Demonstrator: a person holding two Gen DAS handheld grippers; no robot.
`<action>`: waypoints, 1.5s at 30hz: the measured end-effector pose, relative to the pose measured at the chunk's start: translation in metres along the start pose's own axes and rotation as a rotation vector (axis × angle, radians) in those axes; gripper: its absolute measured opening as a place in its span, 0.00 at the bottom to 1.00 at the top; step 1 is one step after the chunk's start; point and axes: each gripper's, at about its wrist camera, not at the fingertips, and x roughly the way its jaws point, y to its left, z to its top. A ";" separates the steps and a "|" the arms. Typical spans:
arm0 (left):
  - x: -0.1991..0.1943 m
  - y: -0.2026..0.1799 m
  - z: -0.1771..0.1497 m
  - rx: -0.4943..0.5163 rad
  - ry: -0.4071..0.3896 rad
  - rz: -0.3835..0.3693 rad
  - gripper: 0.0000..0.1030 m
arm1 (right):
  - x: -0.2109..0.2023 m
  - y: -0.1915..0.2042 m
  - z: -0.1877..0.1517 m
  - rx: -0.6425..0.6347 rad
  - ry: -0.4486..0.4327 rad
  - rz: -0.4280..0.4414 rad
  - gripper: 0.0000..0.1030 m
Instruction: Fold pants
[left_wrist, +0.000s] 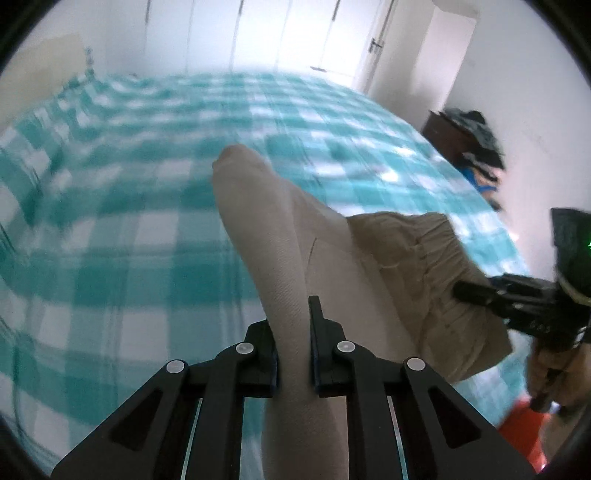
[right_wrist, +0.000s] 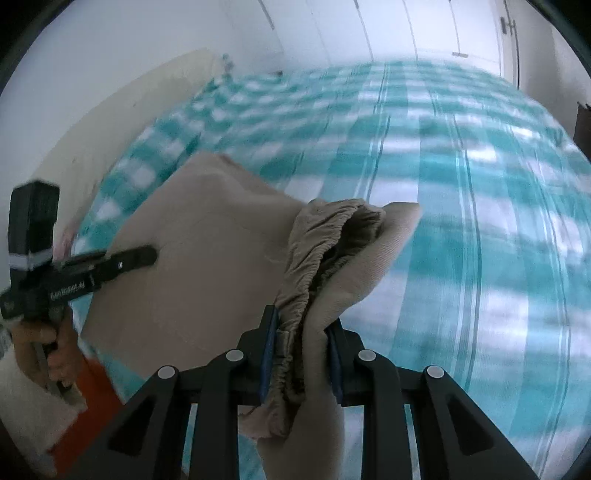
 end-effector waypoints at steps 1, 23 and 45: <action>0.010 0.000 0.005 0.025 -0.011 0.060 0.21 | 0.006 -0.002 0.014 0.000 -0.017 -0.008 0.25; -0.104 -0.062 -0.147 0.071 -0.021 0.360 0.97 | -0.067 0.058 -0.111 -0.027 -0.059 -0.269 1.00; -0.168 -0.077 -0.167 0.008 -0.005 0.269 0.97 | -0.135 0.134 -0.158 -0.039 -0.072 -0.338 1.00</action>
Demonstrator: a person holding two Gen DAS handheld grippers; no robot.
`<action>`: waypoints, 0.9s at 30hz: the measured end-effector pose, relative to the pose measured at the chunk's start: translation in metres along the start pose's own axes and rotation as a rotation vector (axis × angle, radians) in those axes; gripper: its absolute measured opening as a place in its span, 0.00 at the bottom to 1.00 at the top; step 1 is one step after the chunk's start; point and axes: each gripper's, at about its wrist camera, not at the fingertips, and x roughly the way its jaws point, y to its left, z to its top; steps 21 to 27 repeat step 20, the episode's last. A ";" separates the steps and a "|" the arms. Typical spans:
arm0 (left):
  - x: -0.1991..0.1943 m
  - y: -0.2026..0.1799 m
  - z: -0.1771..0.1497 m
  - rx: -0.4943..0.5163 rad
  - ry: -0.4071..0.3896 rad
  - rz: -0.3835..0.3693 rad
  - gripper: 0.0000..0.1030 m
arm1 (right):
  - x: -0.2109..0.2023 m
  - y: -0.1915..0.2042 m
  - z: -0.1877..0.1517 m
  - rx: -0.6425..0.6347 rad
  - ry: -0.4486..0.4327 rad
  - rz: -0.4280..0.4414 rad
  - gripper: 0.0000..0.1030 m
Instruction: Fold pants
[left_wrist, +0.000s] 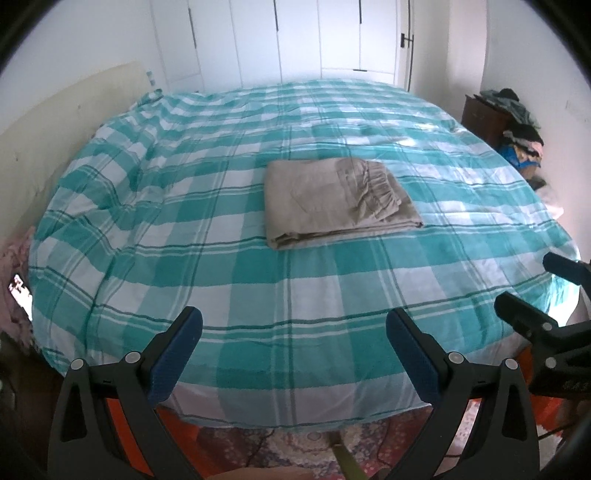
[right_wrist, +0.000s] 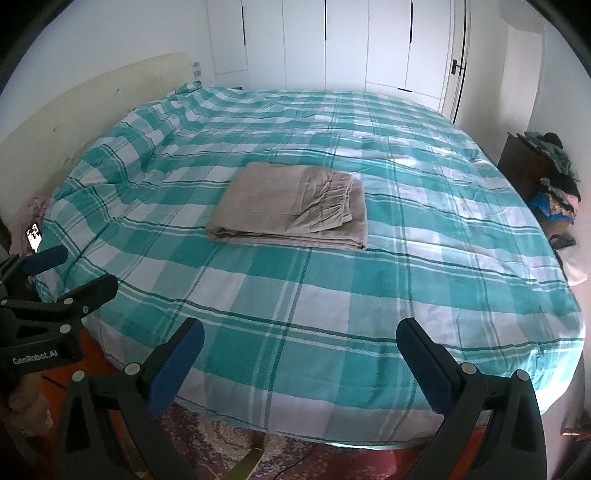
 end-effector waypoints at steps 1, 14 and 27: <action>-0.001 0.000 0.001 -0.004 0.005 -0.003 0.97 | -0.003 0.001 0.001 0.001 -0.005 0.001 1.00; -0.007 0.009 0.003 -0.022 0.004 -0.009 0.98 | -0.005 -0.004 0.009 0.001 0.000 -0.006 1.00; -0.007 0.009 0.004 -0.024 -0.005 -0.004 0.98 | -0.004 -0.002 0.012 -0.004 -0.011 0.003 1.00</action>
